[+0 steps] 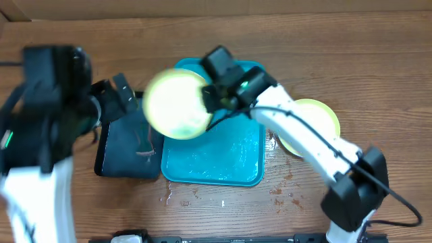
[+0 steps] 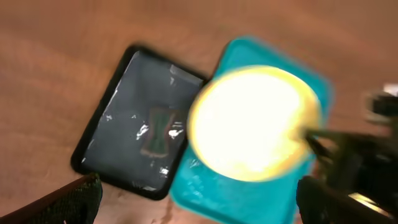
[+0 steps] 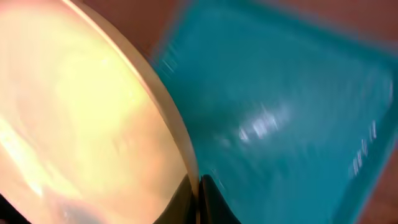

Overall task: Clean dirty plates on tray and stack at the side
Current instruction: 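Lift the yellow plate with the right gripper and tilt it over the black tray, then move the yellow plate right and stack it on the plate stack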

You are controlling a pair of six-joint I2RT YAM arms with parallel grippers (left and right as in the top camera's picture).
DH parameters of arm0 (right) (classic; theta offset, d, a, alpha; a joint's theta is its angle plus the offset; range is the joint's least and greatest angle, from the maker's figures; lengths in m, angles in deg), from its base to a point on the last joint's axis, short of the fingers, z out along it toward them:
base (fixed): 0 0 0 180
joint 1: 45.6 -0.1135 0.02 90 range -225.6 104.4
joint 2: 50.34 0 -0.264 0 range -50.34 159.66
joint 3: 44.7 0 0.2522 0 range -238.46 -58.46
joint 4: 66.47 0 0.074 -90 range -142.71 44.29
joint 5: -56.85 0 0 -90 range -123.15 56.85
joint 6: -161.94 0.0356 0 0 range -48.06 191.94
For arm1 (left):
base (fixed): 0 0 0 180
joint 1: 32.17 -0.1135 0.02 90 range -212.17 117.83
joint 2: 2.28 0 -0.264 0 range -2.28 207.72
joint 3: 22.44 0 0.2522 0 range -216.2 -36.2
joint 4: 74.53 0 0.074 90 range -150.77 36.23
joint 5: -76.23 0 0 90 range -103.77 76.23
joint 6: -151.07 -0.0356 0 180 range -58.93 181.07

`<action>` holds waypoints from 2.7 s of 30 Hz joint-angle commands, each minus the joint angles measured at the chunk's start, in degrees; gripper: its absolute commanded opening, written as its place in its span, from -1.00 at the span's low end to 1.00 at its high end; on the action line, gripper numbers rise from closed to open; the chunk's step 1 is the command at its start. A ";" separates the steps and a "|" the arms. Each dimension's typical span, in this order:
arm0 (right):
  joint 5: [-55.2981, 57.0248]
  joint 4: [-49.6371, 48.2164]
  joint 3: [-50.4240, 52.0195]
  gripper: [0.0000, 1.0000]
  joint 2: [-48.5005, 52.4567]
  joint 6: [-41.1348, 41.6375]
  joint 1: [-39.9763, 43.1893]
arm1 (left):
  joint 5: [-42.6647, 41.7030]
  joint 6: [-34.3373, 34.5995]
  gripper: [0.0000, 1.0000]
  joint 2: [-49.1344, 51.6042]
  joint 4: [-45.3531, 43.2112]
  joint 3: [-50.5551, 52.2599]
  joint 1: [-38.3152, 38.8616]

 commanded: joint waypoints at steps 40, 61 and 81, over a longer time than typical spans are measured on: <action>57.48 -18.71 -1.05 -0.92 4.09 -15.37 -31.63 | -3.37 -0.87 1.00 -17.70 0.96 -1.73 -0.02; 58.71 -20.35 -1.05 -0.92 4.09 -16.35 -32.70 | -3.37 -0.87 1.00 -17.70 0.96 -1.73 -0.02; -28.72 -6.16 -1.07 -0.92 0.00 17.99 9.75 | -3.37 -0.87 0.99 -17.70 0.96 -1.73 -0.02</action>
